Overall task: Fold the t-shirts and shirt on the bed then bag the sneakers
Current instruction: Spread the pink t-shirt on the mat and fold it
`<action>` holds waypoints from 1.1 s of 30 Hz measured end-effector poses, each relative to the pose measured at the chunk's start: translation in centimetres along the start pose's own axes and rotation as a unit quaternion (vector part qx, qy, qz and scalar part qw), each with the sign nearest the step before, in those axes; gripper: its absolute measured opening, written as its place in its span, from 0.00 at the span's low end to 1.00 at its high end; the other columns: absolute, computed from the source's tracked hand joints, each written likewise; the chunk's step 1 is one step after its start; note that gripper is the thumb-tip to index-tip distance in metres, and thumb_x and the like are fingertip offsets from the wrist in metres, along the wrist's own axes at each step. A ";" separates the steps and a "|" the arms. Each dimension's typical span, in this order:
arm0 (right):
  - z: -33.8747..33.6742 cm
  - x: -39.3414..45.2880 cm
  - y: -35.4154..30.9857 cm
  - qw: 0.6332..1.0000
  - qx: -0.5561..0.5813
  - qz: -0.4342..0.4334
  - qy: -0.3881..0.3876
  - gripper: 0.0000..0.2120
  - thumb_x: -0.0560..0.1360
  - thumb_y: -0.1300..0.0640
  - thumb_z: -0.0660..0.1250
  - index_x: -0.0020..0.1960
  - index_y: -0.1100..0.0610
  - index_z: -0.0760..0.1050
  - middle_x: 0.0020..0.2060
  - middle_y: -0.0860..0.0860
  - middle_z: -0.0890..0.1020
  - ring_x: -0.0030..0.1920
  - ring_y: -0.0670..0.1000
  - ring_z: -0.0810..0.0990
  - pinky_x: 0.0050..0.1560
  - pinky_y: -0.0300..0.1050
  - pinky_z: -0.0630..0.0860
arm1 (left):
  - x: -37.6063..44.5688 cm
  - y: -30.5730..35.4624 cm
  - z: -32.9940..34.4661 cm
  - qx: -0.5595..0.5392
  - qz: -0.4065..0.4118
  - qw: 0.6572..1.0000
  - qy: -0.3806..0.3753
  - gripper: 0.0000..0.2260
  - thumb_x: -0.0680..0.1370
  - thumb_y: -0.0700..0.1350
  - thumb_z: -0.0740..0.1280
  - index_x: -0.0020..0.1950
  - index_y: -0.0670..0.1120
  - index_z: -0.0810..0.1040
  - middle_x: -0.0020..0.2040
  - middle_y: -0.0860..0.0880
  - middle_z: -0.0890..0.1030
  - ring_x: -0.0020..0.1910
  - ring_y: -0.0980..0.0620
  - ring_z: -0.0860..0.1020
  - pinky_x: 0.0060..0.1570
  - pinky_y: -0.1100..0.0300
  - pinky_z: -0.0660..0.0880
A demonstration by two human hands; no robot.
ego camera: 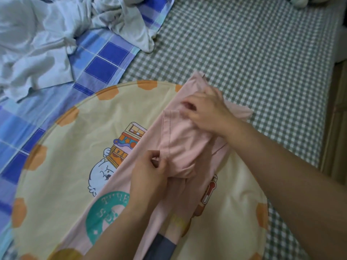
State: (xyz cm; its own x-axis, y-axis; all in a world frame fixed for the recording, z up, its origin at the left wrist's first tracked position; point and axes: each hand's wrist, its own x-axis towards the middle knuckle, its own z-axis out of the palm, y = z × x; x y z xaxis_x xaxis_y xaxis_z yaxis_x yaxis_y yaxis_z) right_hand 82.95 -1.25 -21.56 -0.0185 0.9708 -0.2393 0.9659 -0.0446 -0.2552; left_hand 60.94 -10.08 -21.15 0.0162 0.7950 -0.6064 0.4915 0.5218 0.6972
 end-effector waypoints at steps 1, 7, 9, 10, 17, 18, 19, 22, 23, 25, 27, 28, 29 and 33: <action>0.2 0.4 -0.9 0.999 -0.004 -0.011 -0.039 0.17 0.79 0.38 0.61 0.59 0.46 0.79 0.56 0.44 0.79 0.67 0.54 0.66 0.72 0.55 0.53 | -0.2 0.0 0.0 -0.006 -0.002 1.000 -0.012 0.01 0.80 0.49 0.68 0.48 0.55 0.78 0.36 0.50 0.84 0.35 0.48 0.82 0.39 0.51 0.79; -0.1 0.0 -0.5 0.988 0.143 0.034 0.042 0.07 0.79 0.49 0.68 0.43 0.48 0.78 0.43 0.41 0.80 0.63 0.54 0.75 0.69 0.56 0.63 | -1.1 0.5 -0.3 -0.012 0.012 0.998 -0.053 0.10 0.80 0.46 0.68 0.56 0.61 0.76 0.37 0.46 0.83 0.32 0.51 0.81 0.35 0.57 0.76; -0.2 0.2 -0.2 0.988 0.135 0.052 0.045 0.09 0.78 0.46 0.68 0.46 0.50 0.81 0.47 0.43 0.82 0.67 0.54 0.73 0.69 0.53 0.62 | -1.1 0.2 -0.3 0.007 0.002 1.000 -0.030 0.11 0.80 0.46 0.68 0.61 0.57 0.75 0.39 0.49 0.83 0.35 0.50 0.81 0.39 0.54 0.78; -0.1 0.5 -0.3 0.990 0.122 0.055 0.032 0.13 0.78 0.41 0.67 0.46 0.50 0.81 0.47 0.43 0.82 0.68 0.55 0.72 0.69 0.53 0.62 | -1.1 0.1 -0.4 0.029 0.001 1.000 -0.013 0.11 0.80 0.46 0.67 0.61 0.55 0.74 0.40 0.50 0.83 0.37 0.49 0.82 0.43 0.52 0.79; 1.6 -1.8 -1.4 0.973 0.053 0.050 0.218 0.17 0.81 0.52 0.63 0.69 0.55 0.73 0.66 0.53 0.74 0.68 0.55 0.68 0.71 0.54 0.65 | -1.7 1.6 -0.9 0.386 0.266 0.881 0.062 0.09 0.78 0.50 0.58 0.53 0.48 0.72 0.43 0.48 0.77 0.41 0.42 0.77 0.37 0.50 0.73; 1.9 -2.7 -1.2 0.968 0.040 0.031 0.245 0.18 0.83 0.52 0.60 0.71 0.56 0.72 0.68 0.54 0.73 0.70 0.55 0.68 0.72 0.54 0.64 | -1.1 1.9 -0.3 0.377 0.334 0.861 0.061 0.12 0.77 0.50 0.58 0.54 0.46 0.76 0.46 0.46 0.77 0.43 0.41 0.77 0.40 0.48 0.73; 2.2 -3.5 -0.7 0.977 0.018 0.012 0.214 0.21 0.84 0.50 0.57 0.74 0.55 0.69 0.73 0.55 0.70 0.75 0.56 0.64 0.76 0.55 0.60 | 0.0 1.9 0.6 0.379 0.386 0.840 0.050 0.15 0.77 0.50 0.59 0.58 0.44 0.77 0.51 0.44 0.78 0.50 0.39 0.77 0.47 0.47 0.73; 3.6 -3.9 2.1 0.998 -0.046 0.026 -0.016 0.28 0.85 0.40 0.43 0.82 0.46 0.48 0.82 0.50 0.46 0.81 0.53 0.39 0.80 0.56 0.39 | 4.7 1.6 2.8 0.448 0.405 0.797 -0.004 0.28 0.79 0.57 0.59 0.76 0.43 0.69 0.76 0.37 0.68 0.76 0.36 0.64 0.74 0.43 0.62; 3.8 -3.5 3.4 0.994 -0.056 0.070 -0.057 0.29 0.84 0.38 0.41 0.82 0.45 0.44 0.82 0.48 0.43 0.81 0.53 0.36 0.79 0.57 0.36 | 6.0 1.0 3.4 0.468 0.398 0.789 -0.018 0.30 0.81 0.60 0.55 0.79 0.45 0.66 0.79 0.37 0.62 0.80 0.36 0.58 0.77 0.41 0.57; 3.3 -2.5 5.4 0.981 -0.041 0.180 -0.052 0.29 0.83 0.38 0.42 0.82 0.45 0.47 0.82 0.49 0.46 0.81 0.56 0.41 0.79 0.58 0.40 | 7.6 -0.1 3.8 0.502 0.385 0.774 -0.037 0.32 0.82 0.64 0.48 0.81 0.48 0.62 0.82 0.38 0.55 0.82 0.38 0.51 0.78 0.39 0.53; 2.2 -1.1 5.9 0.973 -0.028 0.226 0.034 0.28 0.83 0.40 0.49 0.80 0.50 0.57 0.80 0.53 0.57 0.78 0.59 0.54 0.78 0.58 0.52 | 8.0 -0.9 4.1 0.508 0.379 0.772 -0.041 0.32 0.82 0.66 0.45 0.82 0.51 0.60 0.82 0.39 0.53 0.82 0.38 0.48 0.77 0.39 0.53; 1.7 -0.1 5.8 0.973 -0.013 0.223 0.065 0.28 0.83 0.41 0.51 0.79 0.53 0.60 0.78 0.53 0.62 0.75 0.59 0.58 0.76 0.56 0.56 | 8.0 -0.9 4.2 0.511 0.376 0.772 -0.043 0.33 0.82 0.66 0.44 0.82 0.51 0.59 0.83 0.40 0.52 0.82 0.39 0.48 0.78 0.39 0.53; 1.2 1.1 5.5 0.973 0.012 0.219 0.074 0.28 0.83 0.41 0.53 0.78 0.53 0.61 0.76 0.53 0.64 0.74 0.58 0.61 0.74 0.54 0.59 | 7.9 -0.8 4.3 0.515 0.377 0.769 -0.041 0.33 0.82 0.67 0.43 0.83 0.52 0.58 0.83 0.40 0.51 0.82 0.38 0.47 0.78 0.39 0.52; 0.9 5.8 4.7 0.972 0.025 0.232 0.001 0.30 0.81 0.35 0.54 0.75 0.53 0.64 0.72 0.55 0.66 0.71 0.59 0.64 0.70 0.55 0.64 | 8.0 -0.9 4.3 0.523 0.369 0.768 -0.041 0.35 0.81 0.69 0.41 0.83 0.52 0.56 0.83 0.39 0.50 0.82 0.38 0.46 0.77 0.39 0.51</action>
State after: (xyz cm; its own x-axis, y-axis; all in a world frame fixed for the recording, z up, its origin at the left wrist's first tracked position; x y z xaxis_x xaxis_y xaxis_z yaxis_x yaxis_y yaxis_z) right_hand 87.16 3.95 -25.01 0.4163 0.8443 -0.3373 0.8564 -0.4888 -0.1666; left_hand 64.38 -5.46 -28.27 0.6588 0.7110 -0.2461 0.7522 -0.6279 0.1998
